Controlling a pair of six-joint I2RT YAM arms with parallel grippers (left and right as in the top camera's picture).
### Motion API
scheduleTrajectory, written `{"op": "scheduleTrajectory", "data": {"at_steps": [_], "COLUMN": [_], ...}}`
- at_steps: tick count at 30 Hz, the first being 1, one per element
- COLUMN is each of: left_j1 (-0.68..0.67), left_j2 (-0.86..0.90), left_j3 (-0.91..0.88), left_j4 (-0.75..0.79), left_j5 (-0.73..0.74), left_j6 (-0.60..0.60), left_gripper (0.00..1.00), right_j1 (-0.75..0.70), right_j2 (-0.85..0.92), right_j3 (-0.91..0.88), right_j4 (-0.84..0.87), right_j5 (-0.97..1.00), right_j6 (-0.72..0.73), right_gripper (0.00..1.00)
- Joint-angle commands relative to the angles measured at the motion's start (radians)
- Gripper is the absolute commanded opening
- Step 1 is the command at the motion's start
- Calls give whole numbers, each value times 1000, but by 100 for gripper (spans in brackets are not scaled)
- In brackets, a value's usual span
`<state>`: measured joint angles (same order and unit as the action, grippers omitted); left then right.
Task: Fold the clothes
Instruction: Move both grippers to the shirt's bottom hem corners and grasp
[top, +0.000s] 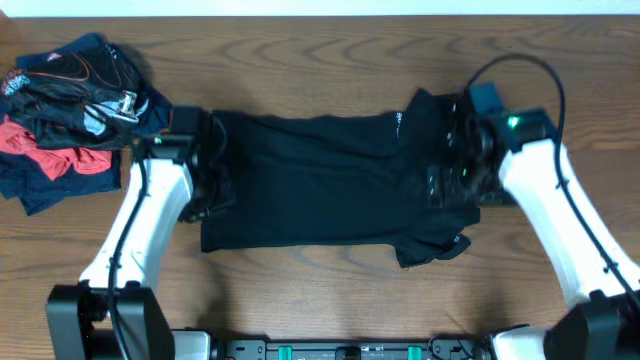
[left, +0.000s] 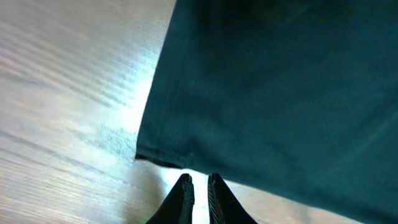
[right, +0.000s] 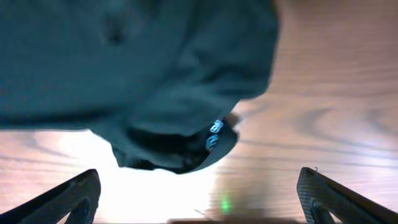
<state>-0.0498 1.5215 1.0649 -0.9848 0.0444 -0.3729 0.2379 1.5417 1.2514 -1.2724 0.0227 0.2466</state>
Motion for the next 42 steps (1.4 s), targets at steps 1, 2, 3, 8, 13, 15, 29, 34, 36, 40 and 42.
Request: {"op": "scheduleTrajectory", "data": {"at_steps": [1,2,3,8,13,15,29,34,36,40,42], "left_j1": [-3,-3,-3,-3,-7,-8,-8,-8,-8,-8,-8], "left_j2": [-42,-42,-42,-41,-41,-42,-192,-196,-196,-196,-196], "left_j3": [-37,-37,-37,-80,-222,-261,-380,-396,-396,-396,-396], "left_j4": [3,3,3,80,211,231,251,265,266,270,272], "left_j5": [-19,-19,-19,-13,39,48,22,21,22,22,22], "left_j6": [-44,-44,-44,-55,-72,-78,-85,-86,-86,-97,-97], "left_gripper": [14,15,15,17,17,16,54,61,61,62,61], "right_j1": [43,50,66,178,259,269,264,193,140,36,1], "right_j2": [-26,-26,-26,-26,-26,-26,-27,-26,-26,-26,-26], "right_j3": [-136,-151,-179,-320,-394,-404,-508,-526,-525,-525,-526], "right_j4": [47,54,69,167,208,211,296,363,387,416,430], "right_j5": [-42,-42,-43,-43,-44,-58,-107,-125,-146,-144,-144], "right_j6": [68,75,91,190,275,277,314,330,359,442,468], "right_gripper": [99,99,99,99,99,99,99,99,99,99,99]}}
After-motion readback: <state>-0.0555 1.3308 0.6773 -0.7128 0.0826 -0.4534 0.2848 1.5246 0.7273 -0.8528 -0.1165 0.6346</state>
